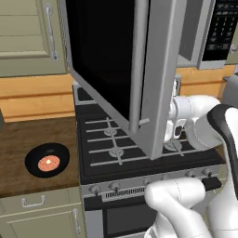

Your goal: Open the microwave, place the bowl with waffle inside the microwave, then close the microwave door and turn it on.

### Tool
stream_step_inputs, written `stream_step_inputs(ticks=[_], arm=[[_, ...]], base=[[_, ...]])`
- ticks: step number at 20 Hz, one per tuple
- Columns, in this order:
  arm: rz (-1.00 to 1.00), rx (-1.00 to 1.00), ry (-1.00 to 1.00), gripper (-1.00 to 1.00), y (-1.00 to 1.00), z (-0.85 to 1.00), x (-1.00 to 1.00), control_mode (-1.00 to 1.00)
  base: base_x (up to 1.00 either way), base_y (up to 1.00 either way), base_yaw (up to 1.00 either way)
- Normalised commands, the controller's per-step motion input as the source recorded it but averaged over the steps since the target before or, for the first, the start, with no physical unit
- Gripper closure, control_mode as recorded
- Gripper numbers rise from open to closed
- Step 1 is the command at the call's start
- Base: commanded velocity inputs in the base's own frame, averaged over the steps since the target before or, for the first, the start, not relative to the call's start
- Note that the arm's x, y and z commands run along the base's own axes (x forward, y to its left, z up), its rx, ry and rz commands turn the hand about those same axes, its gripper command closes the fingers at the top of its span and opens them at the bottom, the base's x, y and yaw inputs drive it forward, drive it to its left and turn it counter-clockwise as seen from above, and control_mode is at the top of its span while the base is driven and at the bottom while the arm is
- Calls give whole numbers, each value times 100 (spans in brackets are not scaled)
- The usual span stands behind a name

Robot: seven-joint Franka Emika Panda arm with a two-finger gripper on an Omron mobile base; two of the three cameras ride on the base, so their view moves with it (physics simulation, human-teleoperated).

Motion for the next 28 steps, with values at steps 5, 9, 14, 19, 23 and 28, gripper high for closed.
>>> stream_step_inputs(ticks=[5, 9, 14, 19, 23, 28], arm=[[2, 0, 0, -100, 73, 0, 0, -100], [0, 0, 0, -100, 69, 0, 0, -100], [0, 0, 0, -100, 63, 0, 0, -100], [0, 0, 0, -100, 51, 0, 0, -100], [0, 0, 0, -100, 48, 0, 0, -100], [0, 0, 1, -100, 36, 0, 0, -100]], base=[[0, 0, 0], [0, 0, 0], [0, 0, 0], [0, 0, 0], [0, 0, 0], [0, 0, 0]])
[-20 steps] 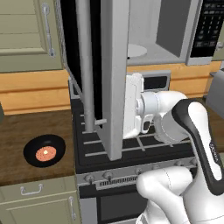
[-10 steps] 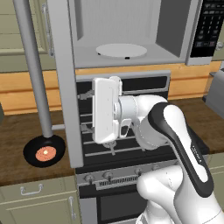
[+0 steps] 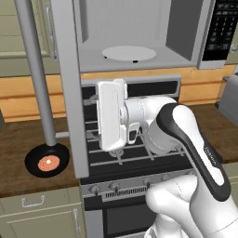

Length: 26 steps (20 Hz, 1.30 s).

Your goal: Open the microwave, place the bowl with waffle inside the microwave, then close the microwave door and turn it on.

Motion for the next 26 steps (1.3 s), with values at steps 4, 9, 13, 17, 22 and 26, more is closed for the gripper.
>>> stream_step_inputs(ticks=[4, 9, 13, 17, 22, 26], arm=[[0, 0, 0, -100, -12, -7, 0, -100], [0, 0, 0, -100, -53, -4, 0, -100], [0, -3, 0, -100, -55, -22, 0, -100], [0, -14, 0, -100, -35, -56, 6, -100], [0, -21, 0, -100, -21, -80, 23, -100], [2, -28, -5, -100, -4, -96, 48, -100]], base=[[0, 0, 0], [0, 0, 0], [0, 0, 0], [0, 0, 0], [0, 0, 0], [0, 0, 0]])
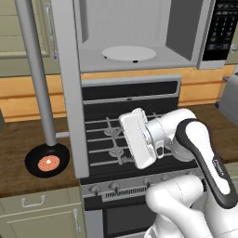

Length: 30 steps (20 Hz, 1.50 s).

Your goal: Open the microwave, place the bowl with waffle inside the microwave, then close the microwave door and turn it on.

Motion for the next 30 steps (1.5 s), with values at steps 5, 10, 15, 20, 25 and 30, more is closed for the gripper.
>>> stream_step_inputs(ticks=[5, 10, 15, 20, 25, 30], arm=[[11, -38, -8, -100, 0, -77, 72, -100], [15, -28, -8, -100, 0, -32, 100, -100], [15, -21, -27, -100, 0, -48, 78, -100], [2, -14, -29, -100, 17, -60, 48, -100], [0, -2, 0, -100, 44, -16, 48, -100], [0, 2, 0, -100, 52, 0, 18, -100]], base=[[0, 0, 0], [0, 0, 0], [0, 0, 0], [0, 0, 0], [0, 0, 0], [0, 0, 0]])
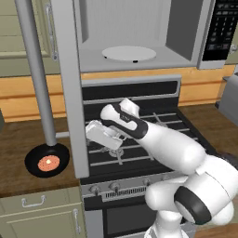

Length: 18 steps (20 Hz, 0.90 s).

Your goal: Open the microwave, place the bowl with waffle inside the microwave, then close the microwave door and turn it on.

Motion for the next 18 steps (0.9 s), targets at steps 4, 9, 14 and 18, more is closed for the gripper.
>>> stream_step_inputs(ticks=[4, 9, 14, 18], arm=[[0, 0, -4, -100, 81, -9, 12, -100], [0, 0, -1, -100, 34, -6, 40, -100], [-2, 0, 0, -100, 0, -7, 47, -100], [-7, -3, 11, -100, 0, -20, 37, -100]], base=[[0, 0, 0], [0, 0, 0], [0, 0, 0], [0, 0, 0]])
